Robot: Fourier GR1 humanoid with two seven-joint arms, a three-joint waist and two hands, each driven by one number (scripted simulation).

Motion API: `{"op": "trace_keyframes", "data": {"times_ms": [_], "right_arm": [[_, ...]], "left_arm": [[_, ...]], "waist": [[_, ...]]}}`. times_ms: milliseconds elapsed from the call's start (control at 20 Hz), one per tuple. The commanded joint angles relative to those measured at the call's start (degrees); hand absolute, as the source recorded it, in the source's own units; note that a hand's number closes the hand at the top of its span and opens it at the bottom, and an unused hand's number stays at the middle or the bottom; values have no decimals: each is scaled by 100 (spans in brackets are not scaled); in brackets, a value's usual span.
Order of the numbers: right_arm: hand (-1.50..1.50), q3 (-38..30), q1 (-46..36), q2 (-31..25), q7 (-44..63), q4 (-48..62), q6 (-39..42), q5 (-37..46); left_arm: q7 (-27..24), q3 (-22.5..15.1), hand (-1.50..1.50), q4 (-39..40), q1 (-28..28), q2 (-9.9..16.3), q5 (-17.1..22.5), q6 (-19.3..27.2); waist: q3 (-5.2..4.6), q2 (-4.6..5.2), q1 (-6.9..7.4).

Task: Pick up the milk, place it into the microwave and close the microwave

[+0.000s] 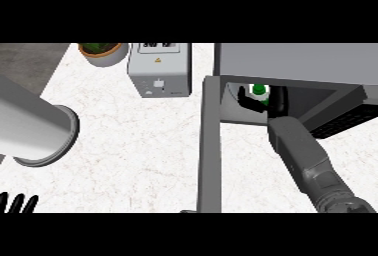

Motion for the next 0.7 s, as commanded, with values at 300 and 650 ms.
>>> {"op": "trace_keyframes", "data": {"times_ms": [300, 650], "right_arm": [[150, -50, -371, -254, -420, 359, -674, 208], [150, -347, -511, -365, -876, 188, -872, 43]], "left_arm": [[-86, 3, -150, 151, -113, 26, -51, -119], [-48, 89, -150, 219, -288, 92, -46, -84]], "waist": [[10, 82, 197], [14, 120, 218]]}}
